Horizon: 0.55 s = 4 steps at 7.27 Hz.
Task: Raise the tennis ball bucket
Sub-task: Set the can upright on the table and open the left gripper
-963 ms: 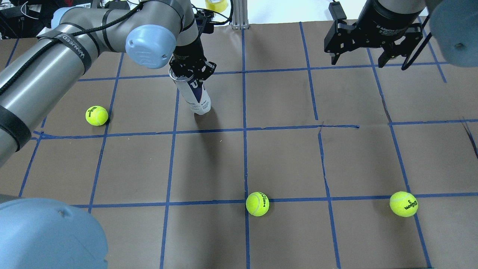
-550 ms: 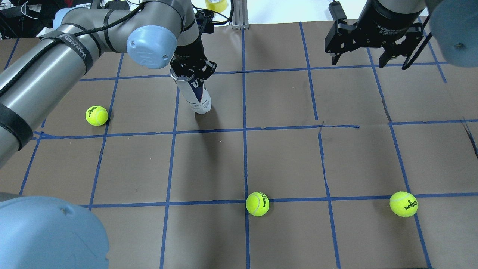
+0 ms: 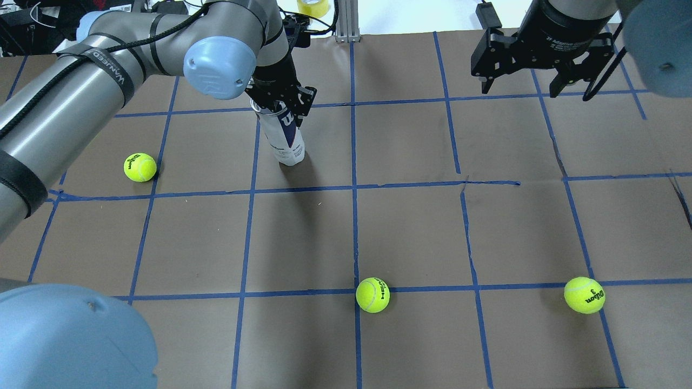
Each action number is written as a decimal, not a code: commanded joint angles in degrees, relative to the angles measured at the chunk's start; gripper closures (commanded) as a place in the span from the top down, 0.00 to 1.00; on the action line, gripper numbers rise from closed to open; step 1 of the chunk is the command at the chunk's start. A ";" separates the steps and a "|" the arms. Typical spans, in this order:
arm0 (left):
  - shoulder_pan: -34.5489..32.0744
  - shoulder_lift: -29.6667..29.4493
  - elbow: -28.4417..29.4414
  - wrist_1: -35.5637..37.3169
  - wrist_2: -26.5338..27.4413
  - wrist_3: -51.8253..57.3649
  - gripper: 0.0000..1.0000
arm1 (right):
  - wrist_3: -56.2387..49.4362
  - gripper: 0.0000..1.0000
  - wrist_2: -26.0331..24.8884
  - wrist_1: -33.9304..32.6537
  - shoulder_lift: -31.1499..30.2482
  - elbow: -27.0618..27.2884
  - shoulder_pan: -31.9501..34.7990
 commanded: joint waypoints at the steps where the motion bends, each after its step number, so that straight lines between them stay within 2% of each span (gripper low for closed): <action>1: -0.35 1.05 1.97 -1.20 -0.81 -0.13 1.00 | 0.00 1.00 0.00 0.00 0.00 0.05 0.03; 4: -0.88 4.64 6.98 -9.71 -0.11 -0.48 1.00 | 0.00 1.00 0.00 0.00 0.00 0.05 0.03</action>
